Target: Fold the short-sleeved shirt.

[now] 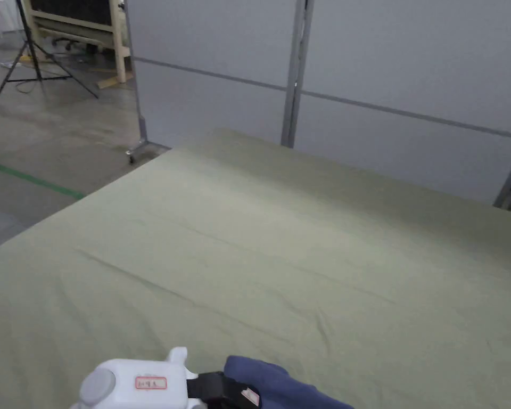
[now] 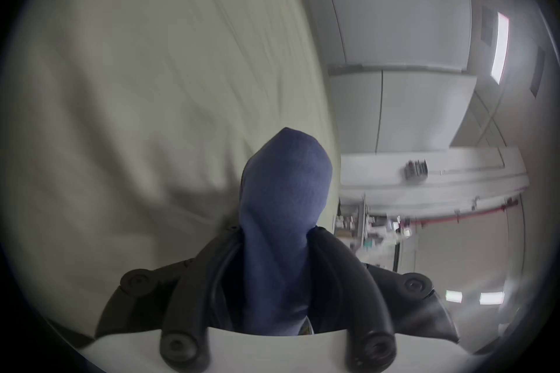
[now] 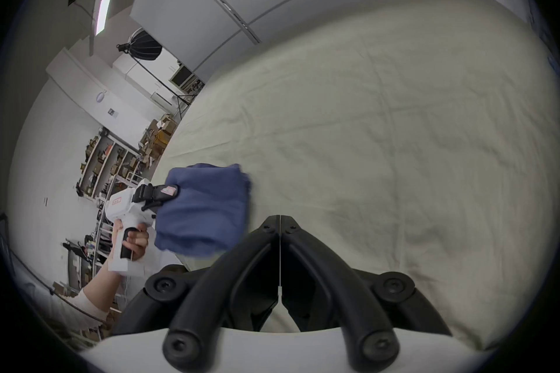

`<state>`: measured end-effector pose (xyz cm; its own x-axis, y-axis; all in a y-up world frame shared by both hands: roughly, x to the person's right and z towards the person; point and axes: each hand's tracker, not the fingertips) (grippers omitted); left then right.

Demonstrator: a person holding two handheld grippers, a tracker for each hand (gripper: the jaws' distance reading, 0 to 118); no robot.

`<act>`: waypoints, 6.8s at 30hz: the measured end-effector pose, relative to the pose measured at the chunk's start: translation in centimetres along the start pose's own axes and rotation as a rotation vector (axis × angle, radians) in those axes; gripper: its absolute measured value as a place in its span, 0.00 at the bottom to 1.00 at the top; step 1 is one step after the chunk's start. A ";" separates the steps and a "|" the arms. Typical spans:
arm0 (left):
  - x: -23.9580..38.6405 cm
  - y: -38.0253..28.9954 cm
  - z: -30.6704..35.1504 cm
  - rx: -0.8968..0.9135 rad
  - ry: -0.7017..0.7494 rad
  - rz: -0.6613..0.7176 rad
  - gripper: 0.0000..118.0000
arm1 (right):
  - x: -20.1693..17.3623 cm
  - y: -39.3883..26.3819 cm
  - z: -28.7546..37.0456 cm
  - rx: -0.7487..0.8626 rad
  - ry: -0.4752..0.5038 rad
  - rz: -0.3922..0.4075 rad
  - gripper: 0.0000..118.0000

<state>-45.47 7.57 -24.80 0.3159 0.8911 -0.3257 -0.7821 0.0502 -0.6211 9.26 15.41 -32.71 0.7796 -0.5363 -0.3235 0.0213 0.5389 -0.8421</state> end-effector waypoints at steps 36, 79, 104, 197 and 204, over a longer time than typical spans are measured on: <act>16.4 -17.8 -5.4 0.216 0.475 -0.938 0.05 | -4.1 -3.3 8.6 0.268 -0.226 0.144 0.02; 32.3 -30.1 -2.4 1.023 0.220 -1.332 0.05 | -11.3 -1.0 20.7 1.045 -0.580 0.517 0.02; 31.8 -29.9 -1.9 1.006 0.219 -1.317 0.05 | -11.7 -1.3 19.5 0.996 -0.553 0.549 0.02; 10.3 -15.3 -29.8 0.177 0.779 -0.917 1.00 | 10.9 2.0 -12.7 0.063 -0.630 0.137 1.00; 10.4 -15.3 -29.9 0.178 0.780 -0.918 1.00 | 10.6 2.0 -13.0 0.063 -0.657 0.151 1.00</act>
<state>-14.17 2.53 -40.02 0.9805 -0.0151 -0.1957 -0.1417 0.6355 -0.7590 9.41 2.39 -43.37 0.9951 0.0438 -0.0891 -0.0969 0.6246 -0.7749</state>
